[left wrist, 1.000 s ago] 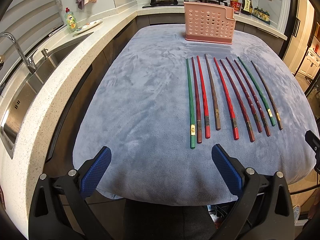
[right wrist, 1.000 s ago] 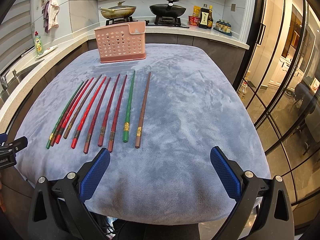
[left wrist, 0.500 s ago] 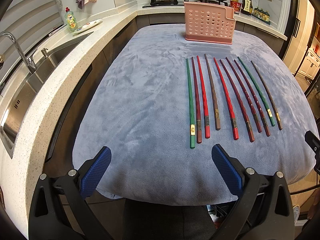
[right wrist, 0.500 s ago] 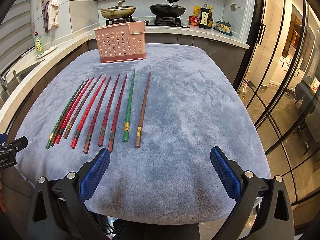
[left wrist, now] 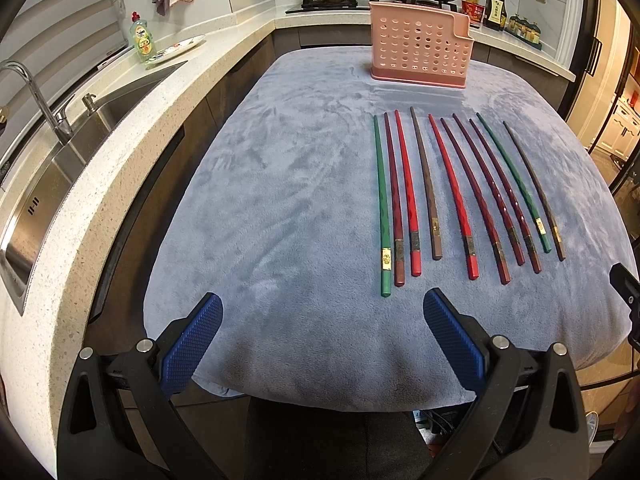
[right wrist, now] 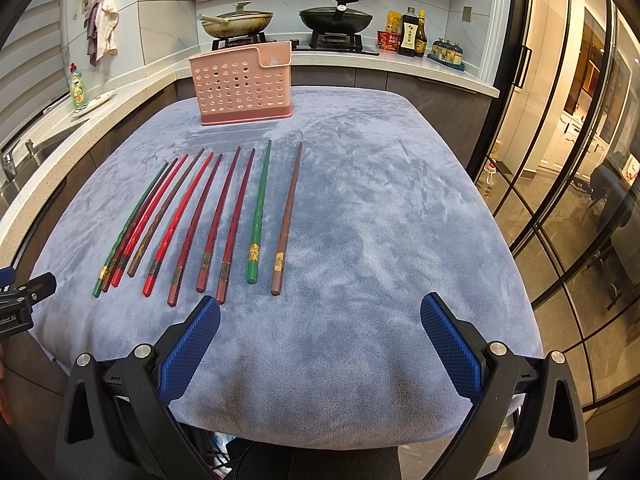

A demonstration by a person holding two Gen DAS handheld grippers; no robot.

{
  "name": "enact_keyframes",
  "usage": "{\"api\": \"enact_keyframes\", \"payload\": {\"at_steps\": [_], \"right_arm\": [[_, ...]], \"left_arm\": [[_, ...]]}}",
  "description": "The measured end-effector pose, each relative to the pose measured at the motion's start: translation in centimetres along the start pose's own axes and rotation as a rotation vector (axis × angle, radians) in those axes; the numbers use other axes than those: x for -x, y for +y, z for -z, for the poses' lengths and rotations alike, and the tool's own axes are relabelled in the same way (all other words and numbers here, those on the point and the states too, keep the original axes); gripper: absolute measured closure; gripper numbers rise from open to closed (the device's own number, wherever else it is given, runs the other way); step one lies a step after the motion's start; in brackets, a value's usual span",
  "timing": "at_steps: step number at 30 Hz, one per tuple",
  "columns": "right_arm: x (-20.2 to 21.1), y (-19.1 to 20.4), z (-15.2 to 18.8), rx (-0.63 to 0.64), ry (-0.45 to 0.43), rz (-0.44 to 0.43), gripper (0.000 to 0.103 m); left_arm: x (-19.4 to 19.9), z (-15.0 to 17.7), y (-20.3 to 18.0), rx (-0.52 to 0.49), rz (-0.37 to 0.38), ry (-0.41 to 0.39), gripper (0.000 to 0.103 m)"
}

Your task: Organize utensils

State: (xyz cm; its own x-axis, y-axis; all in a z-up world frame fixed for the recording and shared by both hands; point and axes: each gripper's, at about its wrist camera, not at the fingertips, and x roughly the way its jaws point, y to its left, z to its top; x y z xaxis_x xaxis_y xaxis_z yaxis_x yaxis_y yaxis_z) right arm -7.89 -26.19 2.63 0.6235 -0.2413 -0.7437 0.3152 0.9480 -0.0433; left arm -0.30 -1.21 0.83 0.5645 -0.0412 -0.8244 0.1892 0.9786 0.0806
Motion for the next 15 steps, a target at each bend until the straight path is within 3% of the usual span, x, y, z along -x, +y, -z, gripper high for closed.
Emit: {"api": "enact_keyframes", "payload": {"at_steps": [15], "right_arm": [[-1.5, 0.3, 0.3, -0.017, 0.02, -0.01, 0.007]], "left_arm": [[-4.7, -0.2, 0.0, -0.002, 0.018, 0.03, 0.007]]}}
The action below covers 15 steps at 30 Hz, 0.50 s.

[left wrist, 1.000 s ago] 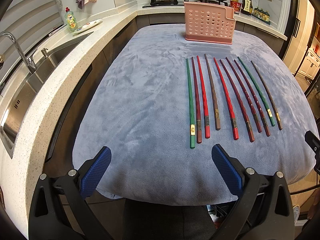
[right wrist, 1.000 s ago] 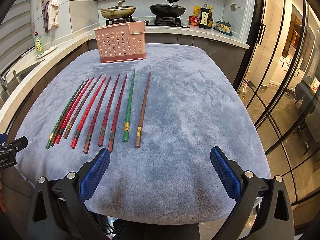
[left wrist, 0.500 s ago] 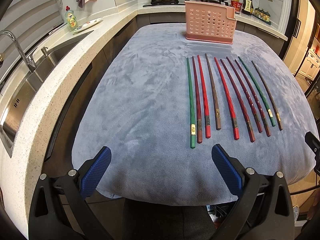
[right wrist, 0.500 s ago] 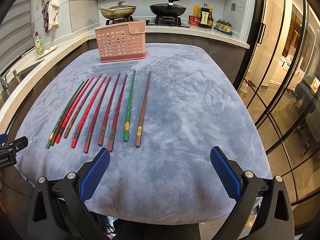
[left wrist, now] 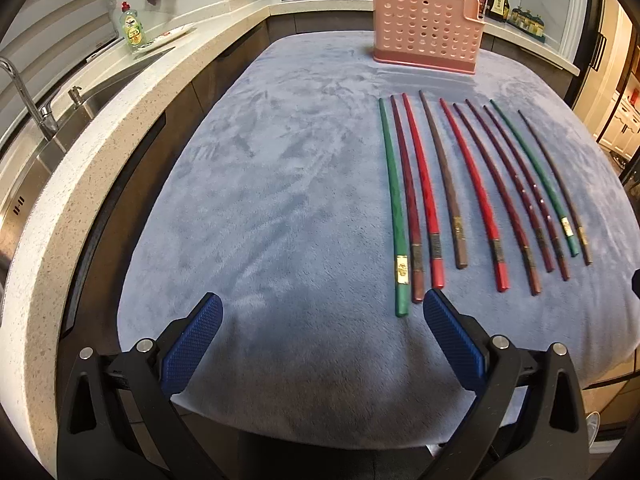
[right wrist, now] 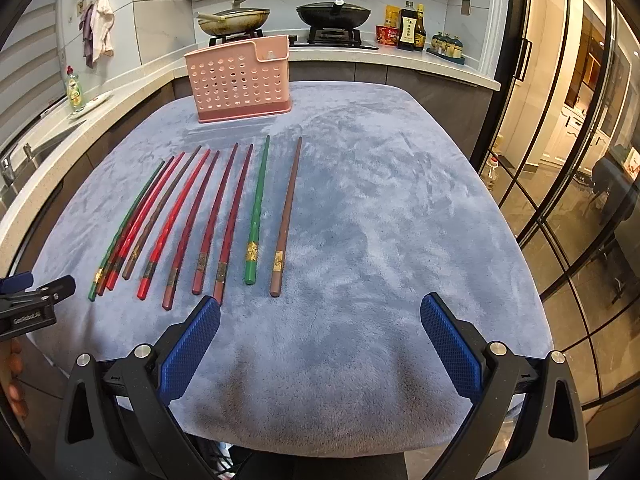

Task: Organize utensils
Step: 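Grasp a green chopstick with the left tool while the right tool grasps a brown chopstick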

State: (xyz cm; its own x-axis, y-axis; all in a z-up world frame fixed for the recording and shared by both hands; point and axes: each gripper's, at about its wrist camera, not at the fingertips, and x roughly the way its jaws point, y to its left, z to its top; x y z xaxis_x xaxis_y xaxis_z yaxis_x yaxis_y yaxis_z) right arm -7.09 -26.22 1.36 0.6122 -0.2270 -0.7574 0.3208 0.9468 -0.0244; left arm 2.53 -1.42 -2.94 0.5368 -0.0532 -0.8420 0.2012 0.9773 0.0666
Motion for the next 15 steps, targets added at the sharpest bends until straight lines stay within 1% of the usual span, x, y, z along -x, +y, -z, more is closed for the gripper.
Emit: {"api": "enact_keyframes", "payload": {"at_steps": [5, 11, 15], "right_arm": [[-0.9, 0.1, -0.2, -0.002, 0.022, 0.001, 0.007], [-1.7, 0.6, -0.6, 0.013, 0.035, -0.003, 0.007], [-2.2, 0.9, -0.7, 0.019, 0.045, -0.001, 0.007]], "left_arm": [[-1.3, -0.1, -0.1, -0.003, 0.01, 0.019, 0.007], [-2.5, -0.4, 0.1, -0.005, -0.007, 0.036, 0.007], [-2.9, -0.5, 0.1, -0.004, 0.006, 0.04, 0.007]]}}
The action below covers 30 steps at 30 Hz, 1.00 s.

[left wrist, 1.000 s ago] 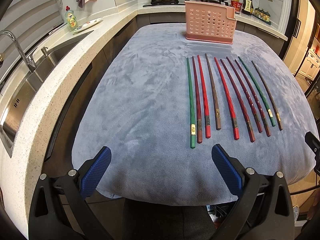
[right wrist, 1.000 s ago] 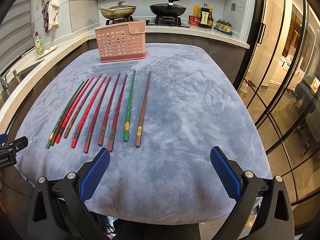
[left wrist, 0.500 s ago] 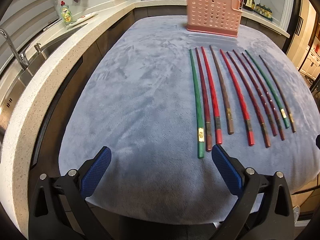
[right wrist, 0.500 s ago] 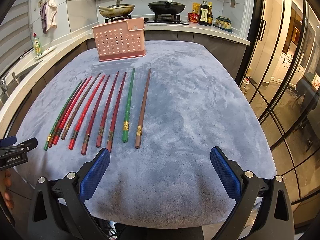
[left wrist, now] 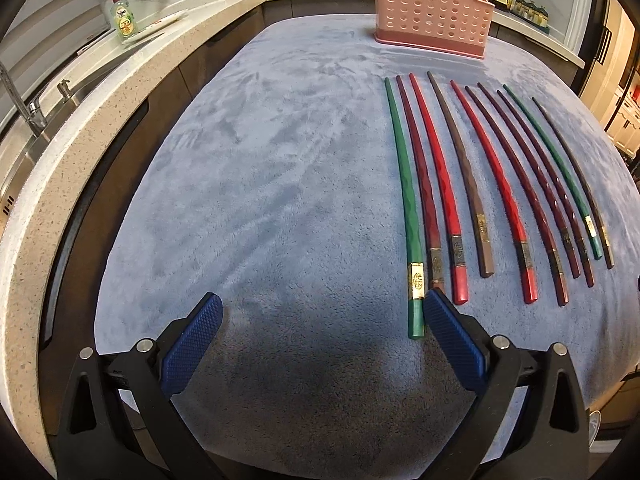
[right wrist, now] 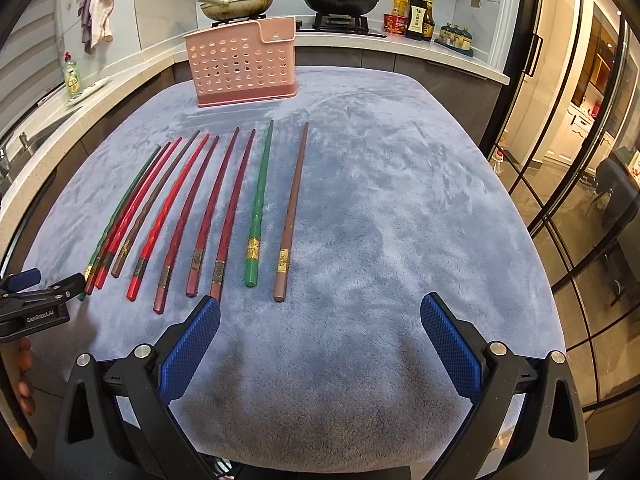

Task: Organize utensils
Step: 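Grasp a green chopstick with the left tool while the right tool grasps a brown chopstick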

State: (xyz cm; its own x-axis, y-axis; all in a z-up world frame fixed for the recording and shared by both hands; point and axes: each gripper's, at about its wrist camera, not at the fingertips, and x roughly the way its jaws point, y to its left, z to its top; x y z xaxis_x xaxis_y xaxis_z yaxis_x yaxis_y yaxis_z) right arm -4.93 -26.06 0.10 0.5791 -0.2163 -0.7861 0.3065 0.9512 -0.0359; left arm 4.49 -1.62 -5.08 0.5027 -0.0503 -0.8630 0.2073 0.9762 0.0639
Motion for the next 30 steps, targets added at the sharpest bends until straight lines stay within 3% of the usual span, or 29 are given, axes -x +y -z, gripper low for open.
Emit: {"api": "enact_keyframes", "payload": {"at_steps": [7, 9, 13, 18, 21, 30], "right_arm": [[-0.9, 0.4, -0.6, 0.013, -0.002, -0.005, 0.007], [-1.3, 0.5, -0.8, 0.017, -0.006, -0.006, 0.011], [-2.6, 0.1, -1.2, 0.0, 0.017, -0.023, 0.031], [-4.3, -0.1, -1.6, -0.028, 0.047, -0.056, 0.051], [-5.0, 0.2, -1.7, -0.027, 0.062, -0.073, 0.061], [-5.7, 0.9, -1.5, -0.007, 0.068, -0.081, 0.096]], "left_arm": [[-1.0, -0.2, 0.0, 0.005, 0.02, 0.018, 0.01], [-1.0, -0.3, 0.1, 0.015, 0.045, 0.018, 0.018], [-0.8, -0.7, 0.3, 0.026, 0.06, 0.007, 0.037], [-0.8, -1.4, 0.8, 0.046, 0.081, 0.005, 0.074], [-0.8, -1.6, 0.9, 0.047, 0.098, 0.007, 0.085], [-0.5, -1.5, 1.1, 0.051, 0.131, 0.0, 0.092]]}}
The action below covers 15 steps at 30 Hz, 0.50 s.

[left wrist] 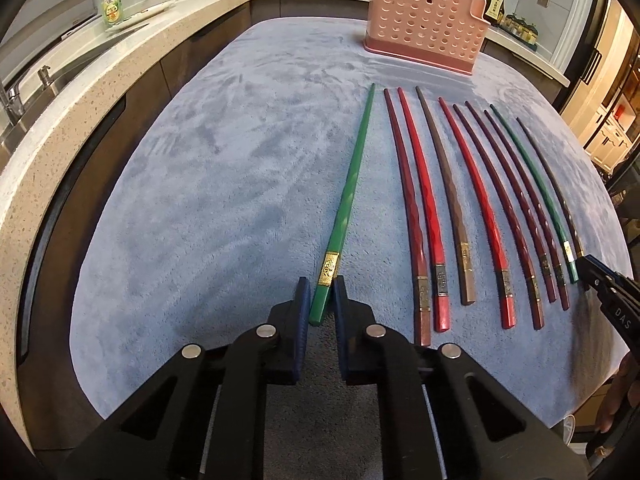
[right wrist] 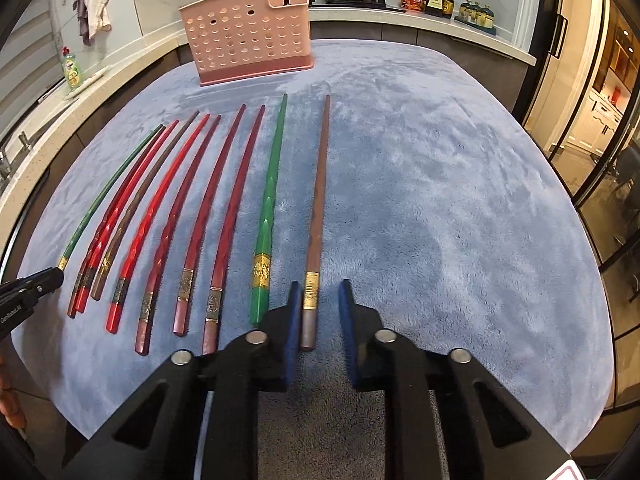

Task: Organize utensils
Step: 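Grasp a green chopstick with the left tool while the right tool grasps a brown chopstick, then lift both held chopsticks and carry them over the pink basket with both tools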

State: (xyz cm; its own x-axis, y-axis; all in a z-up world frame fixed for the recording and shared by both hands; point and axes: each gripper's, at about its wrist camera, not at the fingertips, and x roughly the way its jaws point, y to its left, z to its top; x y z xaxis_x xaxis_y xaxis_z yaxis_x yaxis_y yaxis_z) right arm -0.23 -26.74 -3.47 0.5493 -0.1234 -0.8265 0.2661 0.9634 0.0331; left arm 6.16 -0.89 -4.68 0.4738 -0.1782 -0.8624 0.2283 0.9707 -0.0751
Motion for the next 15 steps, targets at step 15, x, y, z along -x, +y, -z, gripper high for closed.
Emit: {"api": "enact_keyframes", "payload": {"at_steps": [15], "right_arm": [[7.1, -2.8, -4.1, -0.038, -0.162, -0.028, 0.096]], "left_arm": [[6.2, -3.5, 1.4, 0.029, 0.039, -0.129, 0.096]]}}
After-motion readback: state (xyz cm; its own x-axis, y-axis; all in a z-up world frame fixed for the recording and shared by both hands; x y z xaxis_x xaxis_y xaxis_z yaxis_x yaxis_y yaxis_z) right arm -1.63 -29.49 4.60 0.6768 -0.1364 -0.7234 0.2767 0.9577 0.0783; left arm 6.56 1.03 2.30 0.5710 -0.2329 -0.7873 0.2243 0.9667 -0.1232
